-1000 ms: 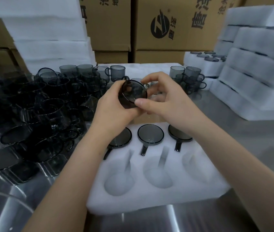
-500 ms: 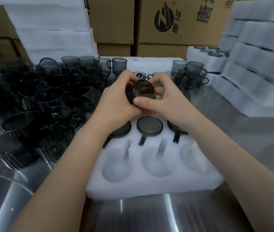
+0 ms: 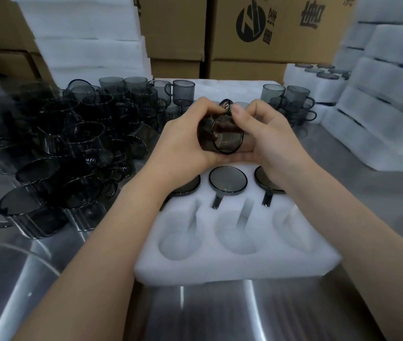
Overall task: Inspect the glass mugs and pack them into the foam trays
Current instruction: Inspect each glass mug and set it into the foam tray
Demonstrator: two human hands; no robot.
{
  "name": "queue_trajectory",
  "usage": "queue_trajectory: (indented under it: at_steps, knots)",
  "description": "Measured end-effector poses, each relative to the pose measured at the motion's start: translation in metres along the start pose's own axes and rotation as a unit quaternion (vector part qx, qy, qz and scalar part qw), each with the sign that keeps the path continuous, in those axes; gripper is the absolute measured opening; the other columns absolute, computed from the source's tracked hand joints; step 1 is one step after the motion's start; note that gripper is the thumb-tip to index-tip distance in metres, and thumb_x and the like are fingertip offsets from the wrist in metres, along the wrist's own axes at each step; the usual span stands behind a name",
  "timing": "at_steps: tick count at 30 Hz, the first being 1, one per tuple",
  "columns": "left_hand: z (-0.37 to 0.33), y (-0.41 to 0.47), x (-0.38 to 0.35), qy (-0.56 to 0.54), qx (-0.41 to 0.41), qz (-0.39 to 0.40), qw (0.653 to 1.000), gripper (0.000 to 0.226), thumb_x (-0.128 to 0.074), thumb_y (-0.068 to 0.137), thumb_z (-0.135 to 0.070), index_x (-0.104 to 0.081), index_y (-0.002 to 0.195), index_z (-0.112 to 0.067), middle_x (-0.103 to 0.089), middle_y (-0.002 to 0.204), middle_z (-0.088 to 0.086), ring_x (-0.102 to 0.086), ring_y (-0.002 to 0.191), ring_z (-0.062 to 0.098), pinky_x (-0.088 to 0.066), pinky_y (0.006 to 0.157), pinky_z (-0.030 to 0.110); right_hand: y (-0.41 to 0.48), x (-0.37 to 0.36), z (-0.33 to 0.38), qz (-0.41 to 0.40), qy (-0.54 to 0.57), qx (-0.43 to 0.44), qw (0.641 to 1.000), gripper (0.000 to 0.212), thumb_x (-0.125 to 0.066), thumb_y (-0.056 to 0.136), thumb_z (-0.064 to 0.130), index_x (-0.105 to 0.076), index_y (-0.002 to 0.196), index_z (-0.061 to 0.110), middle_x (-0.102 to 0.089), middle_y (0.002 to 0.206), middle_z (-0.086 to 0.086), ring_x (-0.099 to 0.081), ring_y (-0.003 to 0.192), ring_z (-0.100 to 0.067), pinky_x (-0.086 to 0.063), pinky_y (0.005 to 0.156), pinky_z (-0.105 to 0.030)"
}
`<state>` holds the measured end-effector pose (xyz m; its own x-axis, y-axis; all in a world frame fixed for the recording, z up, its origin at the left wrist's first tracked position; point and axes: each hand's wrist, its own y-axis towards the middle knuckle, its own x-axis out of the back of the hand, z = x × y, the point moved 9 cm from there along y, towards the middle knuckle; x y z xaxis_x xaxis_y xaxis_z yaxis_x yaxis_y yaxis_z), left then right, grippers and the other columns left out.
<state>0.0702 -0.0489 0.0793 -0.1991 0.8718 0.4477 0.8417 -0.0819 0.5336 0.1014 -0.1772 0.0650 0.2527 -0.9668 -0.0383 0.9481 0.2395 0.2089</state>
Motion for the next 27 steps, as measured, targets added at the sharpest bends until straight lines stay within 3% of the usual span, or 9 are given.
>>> queue_trajectory:
  at_steps: [3,6,8,15,18,21,23,25,27]
  knots:
    - [0.003,0.001,0.006,-0.031,0.018,-0.026,0.999,0.06,-0.089,0.054,-0.026,-0.054,0.102,-0.034,-0.068,0.103,-0.013,-0.064,0.099,0.005,-0.053,0.091,0.033,0.002,-0.003,-0.002,0.051,0.03,-0.013,0.998,0.021,-0.055,0.099,0.022,-0.051,0.079,0.018,-0.072,0.086,-0.004,-0.071,0.071,-0.032,-0.062,0.068,-0.046]
    - [0.006,0.002,0.01,-0.053,0.034,-0.046,0.997,0.058,-0.086,0.051,-0.025,-0.051,0.096,-0.039,-0.068,0.104,-0.011,-0.065,0.102,0.011,-0.053,0.093,0.041,0.003,-0.005,-0.004,0.093,0.043,-0.011,0.995,0.005,-0.057,0.096,0.015,-0.058,0.091,0.017,-0.072,0.094,-0.005,-0.071,0.068,-0.026,-0.061,0.073,-0.039]
    - [0.008,0.002,0.011,-0.058,0.041,-0.053,0.996,0.058,-0.087,0.051,-0.025,-0.052,0.096,-0.039,-0.068,0.104,-0.009,-0.066,0.101,0.013,-0.053,0.092,0.043,0.002,-0.006,-0.003,0.112,0.047,-0.007,0.993,0.015,-0.065,0.085,0.015,-0.059,0.099,0.017,-0.073,0.095,-0.006,-0.071,0.069,-0.022,-0.061,0.075,-0.039]
    - [0.007,0.0,0.008,-0.046,0.048,-0.04,0.997,0.053,-0.086,0.052,-0.029,-0.059,0.097,-0.034,-0.071,0.097,-0.01,-0.067,0.094,0.01,-0.054,0.089,0.038,0.0,-0.006,-0.001,0.079,-0.072,0.036,0.994,0.04,-0.082,0.074,0.01,-0.052,0.1,0.015,-0.073,0.1,-0.01,-0.071,0.08,-0.025,-0.061,0.075,-0.048]
    - [0.005,0.0,0.005,-0.021,0.041,-0.025,0.999,0.059,-0.085,0.052,-0.03,-0.062,0.106,-0.03,-0.071,0.099,-0.011,-0.067,0.094,0.007,-0.054,0.089,0.034,-0.001,-0.007,0.0,0.053,-0.097,0.053,0.992,0.049,-0.087,0.069,0.018,-0.045,0.096,0.017,-0.068,0.102,-0.015,-0.069,0.076,-0.015,-0.06,0.059,-0.034]
    - [0.0,-0.001,0.002,0.0,0.023,-0.01,1.0,0.064,-0.091,0.051,-0.03,-0.063,0.108,-0.033,-0.068,0.097,-0.017,-0.063,0.09,-0.005,-0.05,0.081,0.014,-0.001,-0.004,0.005,0.005,-0.165,0.072,0.984,0.052,-0.084,0.064,0.038,-0.042,0.088,0.02,-0.064,0.094,-0.008,-0.064,0.074,-0.006,-0.053,0.054,-0.023]
    - [-0.004,-0.001,-0.002,0.022,-0.001,0.005,1.0,0.063,-0.091,0.054,-0.025,-0.062,0.11,-0.031,-0.066,0.097,-0.02,-0.059,0.09,-0.009,-0.043,0.076,0.005,-0.001,-0.001,0.006,-0.022,-0.176,0.07,0.982,0.049,-0.083,0.073,0.041,-0.04,0.084,0.019,-0.061,0.08,-0.002,-0.063,0.07,-0.009,-0.056,0.054,-0.031]
    - [-0.007,-0.002,-0.005,0.037,-0.014,0.02,0.999,0.062,-0.091,0.057,-0.022,-0.06,0.111,-0.028,-0.064,0.097,-0.02,-0.059,0.091,-0.006,-0.045,0.077,0.008,0.0,0.002,0.007,-0.034,-0.147,0.07,0.986,0.042,-0.076,0.084,0.035,-0.038,0.08,0.017,-0.057,0.063,0.007,-0.06,0.062,-0.008,-0.054,0.052,-0.034]
    - [-0.008,-0.002,-0.006,0.043,-0.021,0.029,0.998,0.062,-0.09,0.059,-0.022,-0.058,0.113,-0.027,-0.065,0.098,-0.016,-0.06,0.092,-0.002,-0.048,0.081,0.015,-0.001,0.003,0.009,-0.037,-0.119,0.074,0.99,0.035,-0.067,0.092,0.032,-0.039,0.079,0.016,-0.057,0.067,-0.001,-0.06,0.062,-0.01,-0.054,0.05,-0.034]
